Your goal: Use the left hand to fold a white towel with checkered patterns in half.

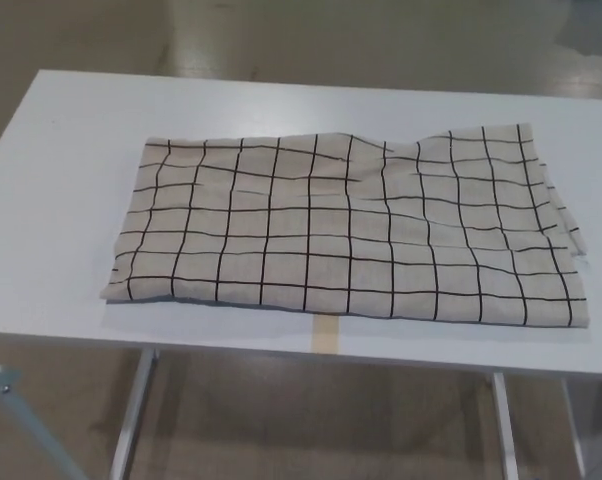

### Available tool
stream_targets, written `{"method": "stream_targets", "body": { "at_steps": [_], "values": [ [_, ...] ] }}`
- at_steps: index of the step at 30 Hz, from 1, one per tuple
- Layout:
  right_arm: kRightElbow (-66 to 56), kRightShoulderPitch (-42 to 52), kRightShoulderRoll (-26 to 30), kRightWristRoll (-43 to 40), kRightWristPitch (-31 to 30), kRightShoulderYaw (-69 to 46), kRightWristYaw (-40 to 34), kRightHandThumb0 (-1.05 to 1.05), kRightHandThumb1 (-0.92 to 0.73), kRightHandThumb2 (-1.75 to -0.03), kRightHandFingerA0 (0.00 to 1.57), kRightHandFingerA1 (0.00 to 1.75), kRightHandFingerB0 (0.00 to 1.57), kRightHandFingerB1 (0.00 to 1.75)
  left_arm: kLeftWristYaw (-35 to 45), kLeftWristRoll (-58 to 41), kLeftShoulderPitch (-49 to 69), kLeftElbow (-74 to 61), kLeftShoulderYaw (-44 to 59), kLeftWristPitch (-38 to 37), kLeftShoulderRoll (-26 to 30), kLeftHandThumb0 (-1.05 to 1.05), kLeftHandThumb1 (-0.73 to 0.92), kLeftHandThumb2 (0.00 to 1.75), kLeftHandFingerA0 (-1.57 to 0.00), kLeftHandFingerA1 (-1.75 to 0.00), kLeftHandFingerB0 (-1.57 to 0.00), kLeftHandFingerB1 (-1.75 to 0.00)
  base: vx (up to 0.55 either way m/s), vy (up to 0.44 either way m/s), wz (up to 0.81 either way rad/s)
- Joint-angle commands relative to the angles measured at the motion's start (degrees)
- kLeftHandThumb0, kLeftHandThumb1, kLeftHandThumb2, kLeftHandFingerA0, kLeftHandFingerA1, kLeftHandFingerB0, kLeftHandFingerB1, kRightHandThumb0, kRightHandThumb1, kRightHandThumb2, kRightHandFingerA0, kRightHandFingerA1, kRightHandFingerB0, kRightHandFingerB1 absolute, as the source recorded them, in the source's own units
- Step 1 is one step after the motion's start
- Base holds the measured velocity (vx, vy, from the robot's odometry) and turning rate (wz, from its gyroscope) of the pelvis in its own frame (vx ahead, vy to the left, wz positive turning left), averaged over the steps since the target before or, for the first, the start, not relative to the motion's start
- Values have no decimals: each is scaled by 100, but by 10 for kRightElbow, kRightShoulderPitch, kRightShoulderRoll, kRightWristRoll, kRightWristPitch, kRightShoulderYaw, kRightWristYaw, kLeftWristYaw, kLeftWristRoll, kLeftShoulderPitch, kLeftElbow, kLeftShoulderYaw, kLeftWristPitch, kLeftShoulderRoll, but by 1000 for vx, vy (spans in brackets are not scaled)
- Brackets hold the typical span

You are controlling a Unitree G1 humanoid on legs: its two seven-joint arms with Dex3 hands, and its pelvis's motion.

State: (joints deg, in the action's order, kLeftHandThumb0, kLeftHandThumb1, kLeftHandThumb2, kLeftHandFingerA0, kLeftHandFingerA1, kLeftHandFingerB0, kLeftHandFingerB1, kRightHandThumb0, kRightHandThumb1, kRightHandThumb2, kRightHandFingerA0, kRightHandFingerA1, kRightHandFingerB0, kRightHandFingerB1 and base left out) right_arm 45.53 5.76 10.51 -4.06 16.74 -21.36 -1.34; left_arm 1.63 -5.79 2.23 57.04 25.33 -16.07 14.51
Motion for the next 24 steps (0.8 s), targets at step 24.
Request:
{"method": "stream_targets", "body": {
  "at_steps": [24],
  "values": [
    [-66, 45, -78, -50, 77, 25, 66, -36, -60, -58, 30, 47, 25, 33, -35, 199, 174, -534, -59, -242, 36, -64, 39, 71, 0, 0, 0, -6, 0, 0, 0]
  ]
}}
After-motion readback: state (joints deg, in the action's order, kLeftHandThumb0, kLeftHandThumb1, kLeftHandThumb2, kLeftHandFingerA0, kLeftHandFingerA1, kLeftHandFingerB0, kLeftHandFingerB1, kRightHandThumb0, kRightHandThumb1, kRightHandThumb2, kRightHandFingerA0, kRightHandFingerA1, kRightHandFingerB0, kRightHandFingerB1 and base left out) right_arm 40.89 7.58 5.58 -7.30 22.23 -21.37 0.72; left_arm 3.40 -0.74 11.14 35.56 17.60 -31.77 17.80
